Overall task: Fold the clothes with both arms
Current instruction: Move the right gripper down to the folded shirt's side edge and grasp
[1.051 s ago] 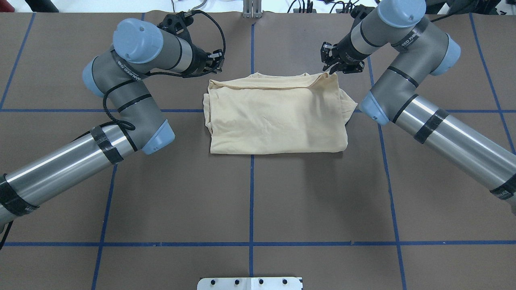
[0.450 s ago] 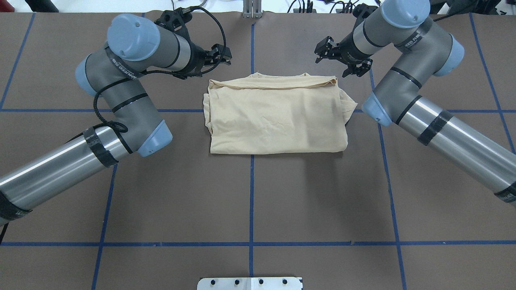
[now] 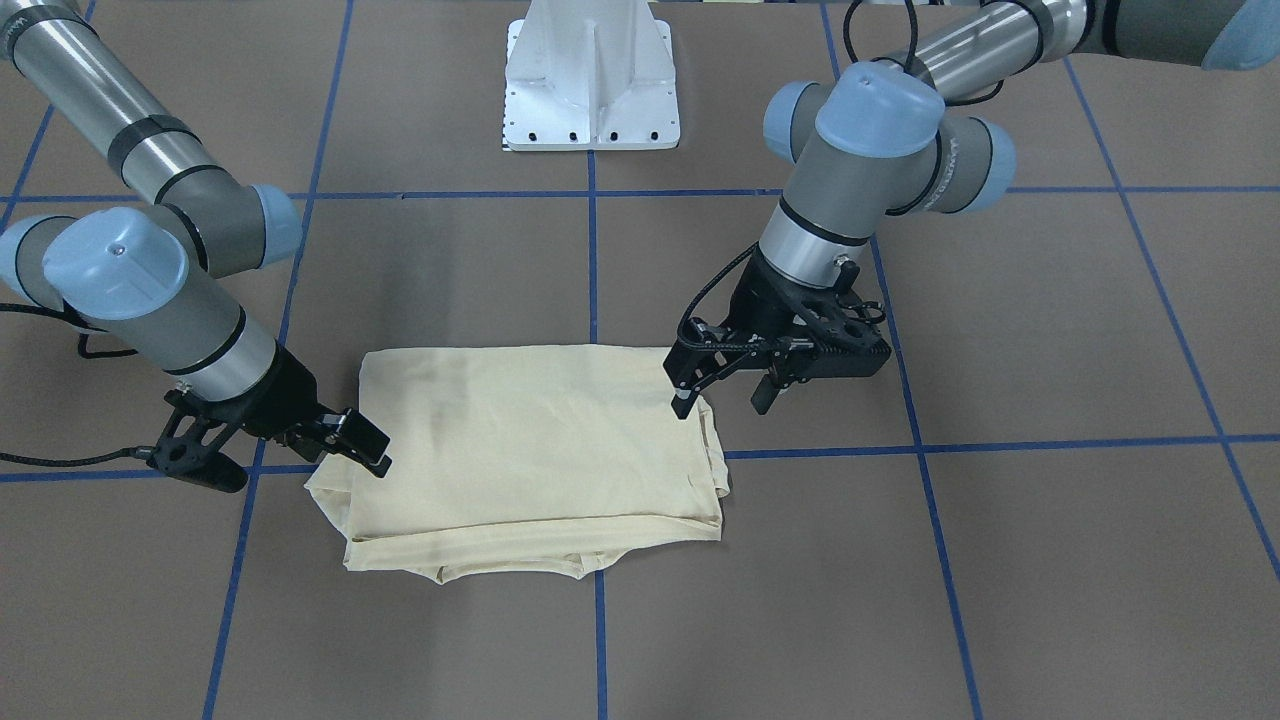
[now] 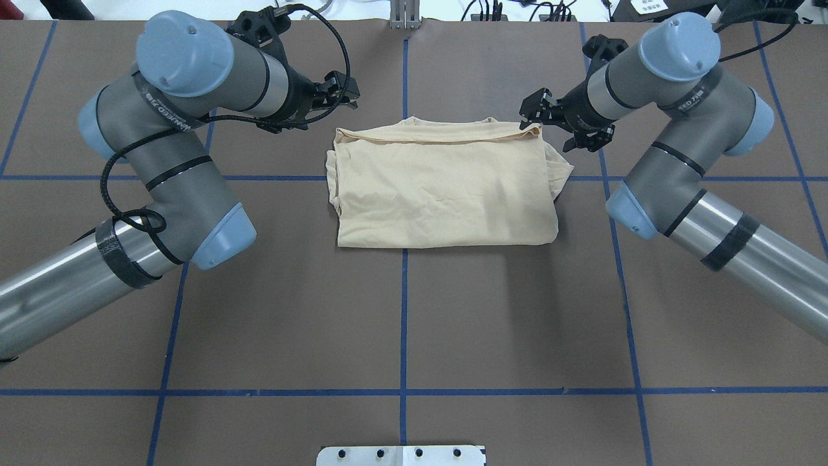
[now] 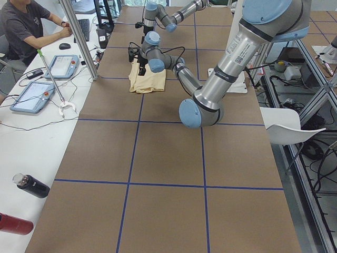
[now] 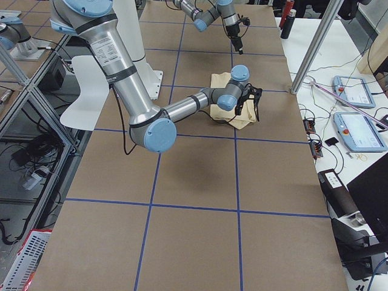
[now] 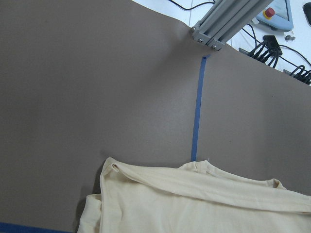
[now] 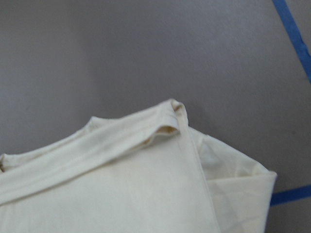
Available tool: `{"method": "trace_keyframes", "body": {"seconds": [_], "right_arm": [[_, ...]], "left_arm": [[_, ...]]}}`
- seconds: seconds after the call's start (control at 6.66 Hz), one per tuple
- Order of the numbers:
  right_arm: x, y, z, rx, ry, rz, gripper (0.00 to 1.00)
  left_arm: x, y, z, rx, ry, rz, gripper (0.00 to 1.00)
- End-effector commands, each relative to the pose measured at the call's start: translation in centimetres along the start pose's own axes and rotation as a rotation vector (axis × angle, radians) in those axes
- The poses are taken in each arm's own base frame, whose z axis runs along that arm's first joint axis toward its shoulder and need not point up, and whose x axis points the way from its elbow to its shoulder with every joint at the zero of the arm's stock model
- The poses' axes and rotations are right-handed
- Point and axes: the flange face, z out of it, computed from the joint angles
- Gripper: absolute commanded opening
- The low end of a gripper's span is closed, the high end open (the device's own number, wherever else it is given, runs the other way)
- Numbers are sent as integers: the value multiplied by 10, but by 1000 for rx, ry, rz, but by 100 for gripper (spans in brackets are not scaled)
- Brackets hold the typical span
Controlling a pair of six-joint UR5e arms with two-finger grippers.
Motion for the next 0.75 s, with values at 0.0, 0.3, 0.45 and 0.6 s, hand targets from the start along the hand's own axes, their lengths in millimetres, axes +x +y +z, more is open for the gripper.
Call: {"method": "trace_keyframes", "body": {"seconds": [0.0,0.3,0.45,0.6], "right_arm": [[19,49,13,-54,15,78,99],[37,70,20,-80,38,72,99],[42,79,28,-91,51,68,99],[42,90,37,-98,60,58,99]], "left_arm": [[-1,1,-5,0,-2,-1,99],[1,2,-5,-1,1,1,99],[2,2,-5,-1,1,2,99],[1,2,-5,-1,1,2,99]]}}
